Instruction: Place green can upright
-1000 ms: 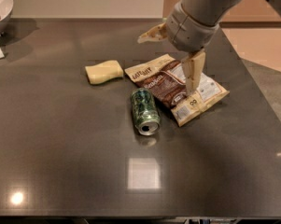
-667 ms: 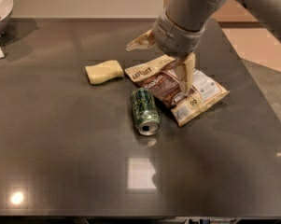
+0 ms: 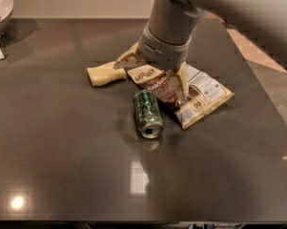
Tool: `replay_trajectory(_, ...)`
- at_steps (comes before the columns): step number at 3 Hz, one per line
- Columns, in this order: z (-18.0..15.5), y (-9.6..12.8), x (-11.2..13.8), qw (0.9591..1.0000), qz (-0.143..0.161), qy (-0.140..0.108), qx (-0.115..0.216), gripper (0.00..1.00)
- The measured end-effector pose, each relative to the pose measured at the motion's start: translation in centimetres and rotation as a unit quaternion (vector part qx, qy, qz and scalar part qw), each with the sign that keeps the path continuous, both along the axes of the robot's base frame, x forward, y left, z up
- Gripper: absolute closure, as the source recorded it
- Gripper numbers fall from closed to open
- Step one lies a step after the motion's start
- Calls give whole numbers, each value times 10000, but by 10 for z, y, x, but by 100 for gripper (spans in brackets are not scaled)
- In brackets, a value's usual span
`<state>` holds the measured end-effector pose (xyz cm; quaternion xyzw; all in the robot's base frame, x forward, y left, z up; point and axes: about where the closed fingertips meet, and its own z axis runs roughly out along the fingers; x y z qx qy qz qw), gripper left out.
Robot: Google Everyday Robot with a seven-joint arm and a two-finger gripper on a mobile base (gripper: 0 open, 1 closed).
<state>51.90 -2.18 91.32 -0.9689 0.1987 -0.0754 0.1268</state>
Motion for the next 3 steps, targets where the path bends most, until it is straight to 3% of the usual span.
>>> replay_trajectory(1, -9, 7, -15, 9986, 492, 41, -177, 0)
replay_trajectory(3, -34, 14, -30, 9908, 1266, 141, -464, 0)
